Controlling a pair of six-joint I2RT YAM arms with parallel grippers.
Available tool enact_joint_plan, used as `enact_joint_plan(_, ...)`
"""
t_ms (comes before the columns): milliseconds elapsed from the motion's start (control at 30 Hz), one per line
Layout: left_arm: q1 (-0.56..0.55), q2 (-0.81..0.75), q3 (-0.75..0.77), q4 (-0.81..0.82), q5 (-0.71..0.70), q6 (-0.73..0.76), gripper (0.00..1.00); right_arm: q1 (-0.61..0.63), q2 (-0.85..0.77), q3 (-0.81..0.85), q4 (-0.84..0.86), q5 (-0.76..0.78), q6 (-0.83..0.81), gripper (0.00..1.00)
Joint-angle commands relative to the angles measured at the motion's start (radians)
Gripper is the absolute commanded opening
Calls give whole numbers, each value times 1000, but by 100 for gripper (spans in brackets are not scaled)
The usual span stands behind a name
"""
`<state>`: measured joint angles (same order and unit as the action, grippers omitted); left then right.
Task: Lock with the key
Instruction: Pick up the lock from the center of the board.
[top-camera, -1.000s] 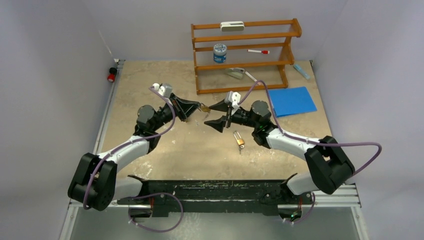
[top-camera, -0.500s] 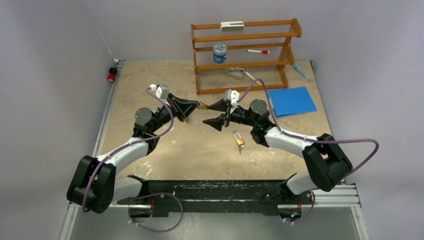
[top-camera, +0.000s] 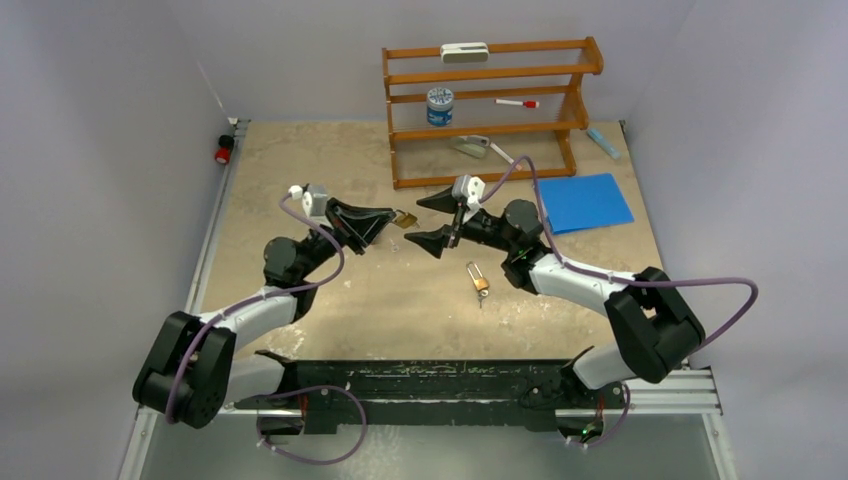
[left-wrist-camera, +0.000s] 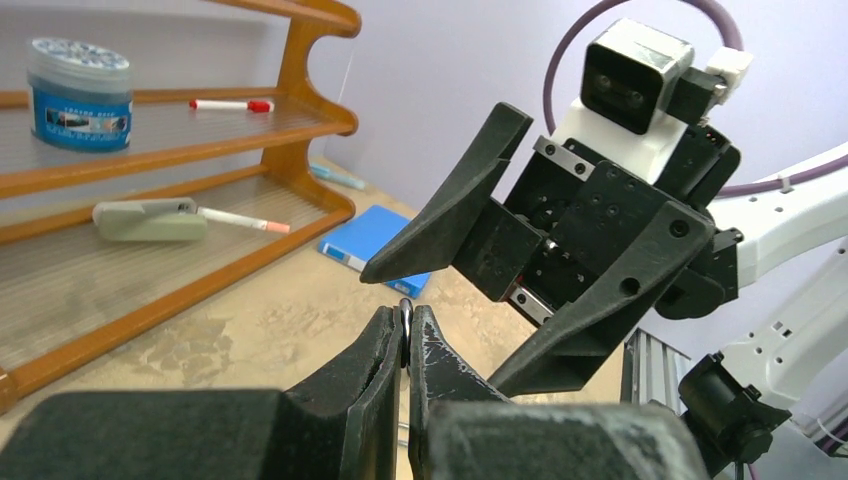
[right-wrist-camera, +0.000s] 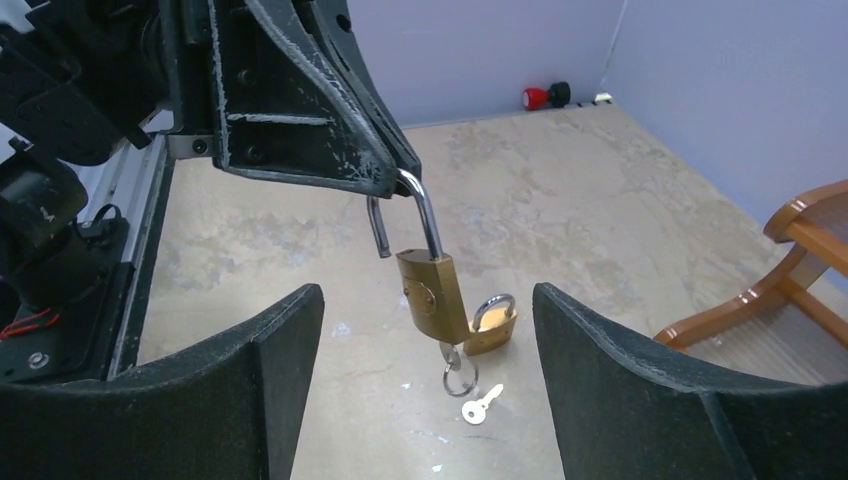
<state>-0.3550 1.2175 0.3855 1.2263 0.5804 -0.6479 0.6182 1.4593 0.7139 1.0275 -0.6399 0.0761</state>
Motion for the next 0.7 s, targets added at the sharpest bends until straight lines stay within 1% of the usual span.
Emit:
enact_joint_plan(0,1,8,-12,220,3,-37,0,-13,4,19,109,-22,31,77)
enact_joint_plan(133,1,14,-27,266,-7,-39,0,-23,38,36,146,-103,75,71)
enact_joint_plan(333,1,19,-33,289,-9,-39,0,-25,77,76,154,-196,114,66)
enact_joint_plan(667,2,28,-34,305,-14,-41,0,-24,91,98,178,-251,142,62)
